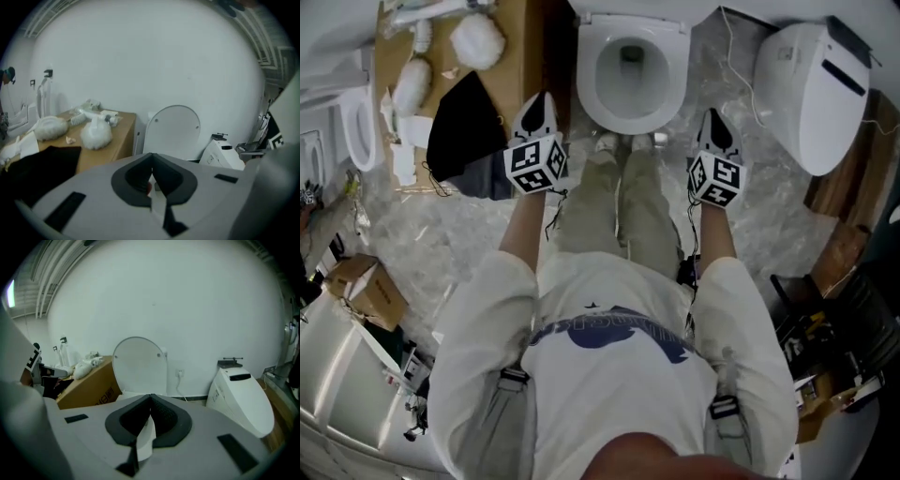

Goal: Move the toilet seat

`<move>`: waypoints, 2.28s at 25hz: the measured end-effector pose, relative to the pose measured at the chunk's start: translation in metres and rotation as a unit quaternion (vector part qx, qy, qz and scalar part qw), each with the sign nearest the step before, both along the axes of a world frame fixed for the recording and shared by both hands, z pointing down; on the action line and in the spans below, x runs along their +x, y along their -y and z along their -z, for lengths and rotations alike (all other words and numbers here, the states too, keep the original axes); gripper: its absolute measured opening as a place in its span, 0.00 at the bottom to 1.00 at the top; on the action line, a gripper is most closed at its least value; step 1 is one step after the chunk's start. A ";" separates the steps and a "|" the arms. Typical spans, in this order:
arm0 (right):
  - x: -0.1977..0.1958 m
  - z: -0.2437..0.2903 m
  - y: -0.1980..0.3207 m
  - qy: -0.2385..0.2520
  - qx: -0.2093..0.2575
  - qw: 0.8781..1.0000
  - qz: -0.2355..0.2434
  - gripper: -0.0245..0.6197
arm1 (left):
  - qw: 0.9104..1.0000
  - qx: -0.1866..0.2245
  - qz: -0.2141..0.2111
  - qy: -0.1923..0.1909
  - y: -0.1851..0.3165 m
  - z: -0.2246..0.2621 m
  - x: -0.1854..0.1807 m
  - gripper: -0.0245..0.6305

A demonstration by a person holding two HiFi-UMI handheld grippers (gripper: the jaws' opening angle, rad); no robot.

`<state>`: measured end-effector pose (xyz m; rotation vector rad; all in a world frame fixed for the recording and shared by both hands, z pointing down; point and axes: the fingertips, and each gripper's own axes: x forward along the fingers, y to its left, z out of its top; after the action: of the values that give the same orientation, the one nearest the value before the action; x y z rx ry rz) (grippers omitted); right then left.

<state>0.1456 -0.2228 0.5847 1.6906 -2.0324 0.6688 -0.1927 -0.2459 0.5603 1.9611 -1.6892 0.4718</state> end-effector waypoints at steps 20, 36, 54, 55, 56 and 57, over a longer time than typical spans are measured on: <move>0.019 -0.306 -0.030 0.270 -0.187 0.937 -0.120 0.55 | 0.971 -0.210 -0.013 -0.117 -0.050 -0.316 0.013 0.29; -0.023 -0.343 -0.038 0.337 -0.203 0.916 -0.081 0.63 | 0.935 -0.256 -0.041 -0.242 -0.061 -0.364 0.050 0.41; -0.021 -0.308 -0.037 0.387 -0.188 0.892 -0.140 0.61 | 0.917 -0.264 0.029 -0.297 -0.057 -0.334 0.048 0.46; -0.020 -0.304 -0.037 0.389 -0.186 0.891 -0.141 0.61 | 0.917 -0.265 0.030 -0.298 -0.057 -0.330 0.048 0.46; -0.020 -0.299 -0.037 0.393 -0.185 0.890 -0.141 0.61 | 0.916 -0.266 0.031 -0.300 -0.057 -0.326 0.048 0.46; -0.019 -0.294 -0.037 0.396 -0.184 0.889 -0.141 0.61 | 0.915 -0.266 0.032 -0.300 -0.057 -0.321 0.048 0.46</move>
<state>0.1262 -0.1861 0.8790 1.6286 -1.9193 1.9717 -0.1443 -0.1894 0.8816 1.4407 -1.0813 0.2300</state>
